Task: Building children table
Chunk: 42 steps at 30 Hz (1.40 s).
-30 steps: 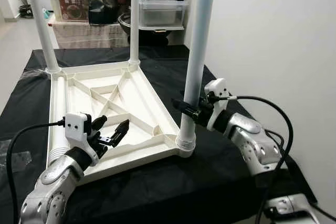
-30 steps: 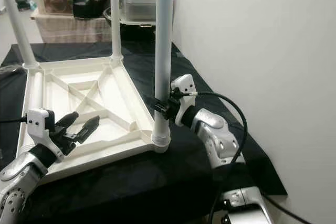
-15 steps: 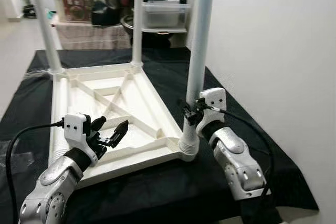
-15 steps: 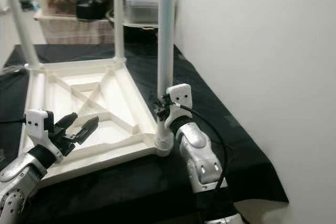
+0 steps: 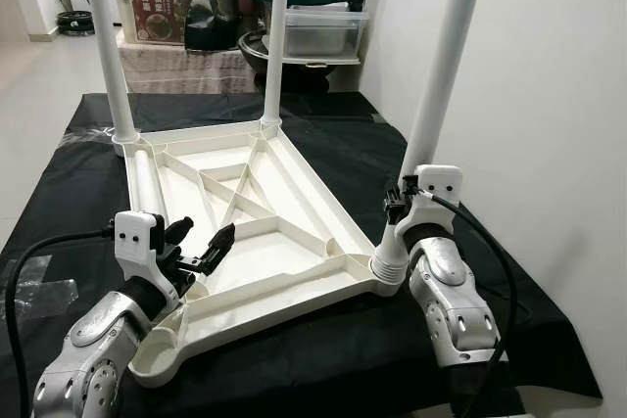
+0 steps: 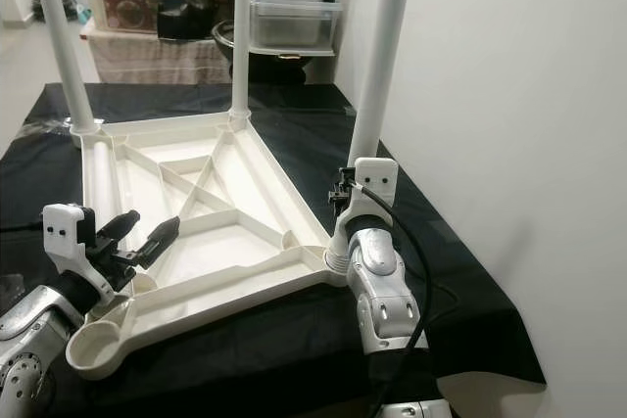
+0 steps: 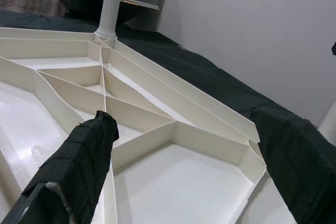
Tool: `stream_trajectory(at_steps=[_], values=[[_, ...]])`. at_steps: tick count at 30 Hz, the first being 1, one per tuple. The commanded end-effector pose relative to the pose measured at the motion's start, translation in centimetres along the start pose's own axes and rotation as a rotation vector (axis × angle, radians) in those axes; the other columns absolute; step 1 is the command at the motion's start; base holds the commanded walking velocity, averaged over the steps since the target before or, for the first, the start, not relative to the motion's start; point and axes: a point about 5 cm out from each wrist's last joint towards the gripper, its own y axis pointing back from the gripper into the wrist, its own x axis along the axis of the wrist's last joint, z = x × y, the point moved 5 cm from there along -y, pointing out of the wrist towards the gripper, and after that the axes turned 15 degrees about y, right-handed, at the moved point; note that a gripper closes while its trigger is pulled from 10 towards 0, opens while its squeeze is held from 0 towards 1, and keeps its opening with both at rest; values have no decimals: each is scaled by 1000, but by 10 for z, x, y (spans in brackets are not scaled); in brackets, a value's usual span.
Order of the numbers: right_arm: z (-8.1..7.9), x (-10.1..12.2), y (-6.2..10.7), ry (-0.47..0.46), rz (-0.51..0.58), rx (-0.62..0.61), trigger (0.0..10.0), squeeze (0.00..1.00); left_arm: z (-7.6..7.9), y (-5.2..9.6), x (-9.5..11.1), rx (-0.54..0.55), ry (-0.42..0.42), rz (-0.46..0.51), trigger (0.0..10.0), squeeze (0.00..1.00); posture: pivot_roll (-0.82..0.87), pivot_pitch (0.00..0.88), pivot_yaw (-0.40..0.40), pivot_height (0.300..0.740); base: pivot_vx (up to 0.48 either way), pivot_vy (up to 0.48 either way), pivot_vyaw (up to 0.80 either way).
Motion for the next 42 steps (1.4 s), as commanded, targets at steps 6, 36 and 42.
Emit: stream_trajectory(at_steps=[6,36,42], values=[[29,-46,6,-51,-148,-144,0,0,-2,-2,-5,12,-4,-8,10000,0,18,0,-99,740,0,0,0],[58,-27,0,-178,46,-282,0,0,-15,-7,0,71,-23,17,10000,0,10,0,-78,740,0,0,0],[31,-22,8,-117,121,-47,0,0,-15,-8,-3,70,-17,12,10000,0,-3,0,-74,740,0,0,0]])
